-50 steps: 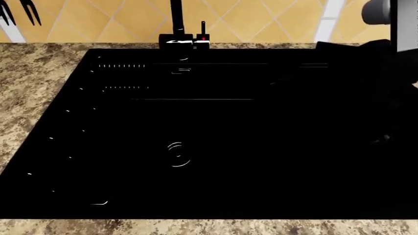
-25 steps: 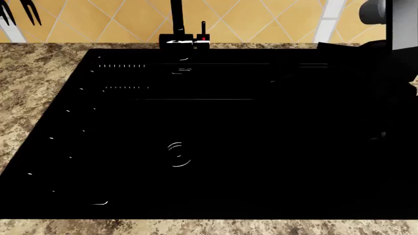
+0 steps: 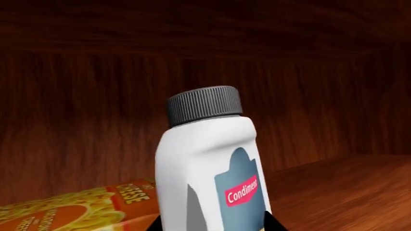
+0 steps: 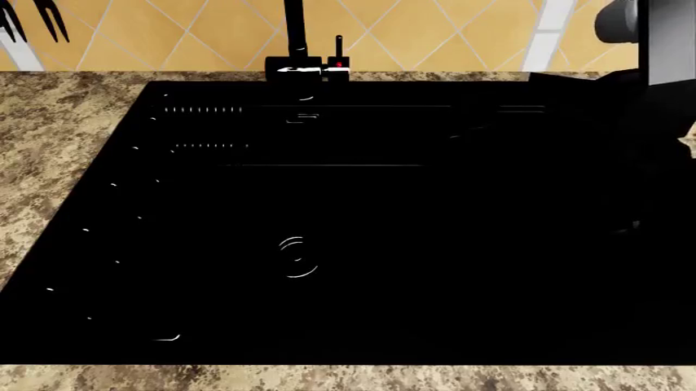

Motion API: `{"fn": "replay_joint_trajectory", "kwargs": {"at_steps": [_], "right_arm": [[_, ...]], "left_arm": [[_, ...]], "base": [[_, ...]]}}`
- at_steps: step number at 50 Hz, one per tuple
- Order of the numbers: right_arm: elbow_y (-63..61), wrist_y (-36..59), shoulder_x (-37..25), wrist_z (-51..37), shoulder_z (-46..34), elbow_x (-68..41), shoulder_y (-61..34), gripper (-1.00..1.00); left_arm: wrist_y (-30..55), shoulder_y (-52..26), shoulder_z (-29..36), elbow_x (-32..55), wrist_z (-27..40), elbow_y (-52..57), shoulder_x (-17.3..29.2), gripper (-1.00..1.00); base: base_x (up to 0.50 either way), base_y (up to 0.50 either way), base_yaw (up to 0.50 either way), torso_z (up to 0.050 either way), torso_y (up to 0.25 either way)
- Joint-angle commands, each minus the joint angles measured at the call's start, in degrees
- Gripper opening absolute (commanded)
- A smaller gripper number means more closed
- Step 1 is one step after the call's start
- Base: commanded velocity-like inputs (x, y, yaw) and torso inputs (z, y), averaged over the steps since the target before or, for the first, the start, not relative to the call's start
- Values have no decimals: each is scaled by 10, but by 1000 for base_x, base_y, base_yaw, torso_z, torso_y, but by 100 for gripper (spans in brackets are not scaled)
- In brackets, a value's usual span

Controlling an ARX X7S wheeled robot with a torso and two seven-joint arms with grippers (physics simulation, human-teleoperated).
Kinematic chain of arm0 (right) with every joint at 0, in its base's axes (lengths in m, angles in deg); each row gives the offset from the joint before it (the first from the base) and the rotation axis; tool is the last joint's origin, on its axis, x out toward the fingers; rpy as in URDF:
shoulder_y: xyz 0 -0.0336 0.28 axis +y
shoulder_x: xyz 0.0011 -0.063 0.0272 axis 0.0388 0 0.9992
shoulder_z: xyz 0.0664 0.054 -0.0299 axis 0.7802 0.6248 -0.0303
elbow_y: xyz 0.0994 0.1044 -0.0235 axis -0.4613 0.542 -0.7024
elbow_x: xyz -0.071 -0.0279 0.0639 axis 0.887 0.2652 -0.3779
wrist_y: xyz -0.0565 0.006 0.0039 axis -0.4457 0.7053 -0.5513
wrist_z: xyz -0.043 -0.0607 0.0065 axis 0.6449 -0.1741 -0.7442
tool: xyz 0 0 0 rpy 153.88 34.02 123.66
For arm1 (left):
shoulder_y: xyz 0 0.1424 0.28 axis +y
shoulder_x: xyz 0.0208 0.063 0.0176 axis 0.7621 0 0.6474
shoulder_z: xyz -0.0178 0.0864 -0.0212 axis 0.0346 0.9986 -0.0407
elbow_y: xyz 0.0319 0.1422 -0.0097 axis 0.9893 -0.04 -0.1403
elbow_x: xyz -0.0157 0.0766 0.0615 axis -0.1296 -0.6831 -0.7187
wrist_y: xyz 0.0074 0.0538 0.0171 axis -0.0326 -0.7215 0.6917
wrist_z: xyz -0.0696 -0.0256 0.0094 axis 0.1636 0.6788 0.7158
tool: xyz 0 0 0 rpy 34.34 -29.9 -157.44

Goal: Pick the fish from the plate and place it on the cutting board. Then pick the condiment bottle from the cabinet and place it next to the cutting board.

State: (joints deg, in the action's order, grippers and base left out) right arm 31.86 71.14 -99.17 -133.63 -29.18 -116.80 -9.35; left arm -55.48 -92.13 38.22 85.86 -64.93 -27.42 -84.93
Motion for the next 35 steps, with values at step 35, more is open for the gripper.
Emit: {"fn": "replay_joint_trajectory", "kwargs": {"at_steps": [35], "right_arm": [[-20, -13, -2, 5, 14, 3, 6, 100]], "left_arm": [[29, 2, 18, 94, -44, -65, -20, -100]], "base": [[2, -1, -2, 0, 23]]}}
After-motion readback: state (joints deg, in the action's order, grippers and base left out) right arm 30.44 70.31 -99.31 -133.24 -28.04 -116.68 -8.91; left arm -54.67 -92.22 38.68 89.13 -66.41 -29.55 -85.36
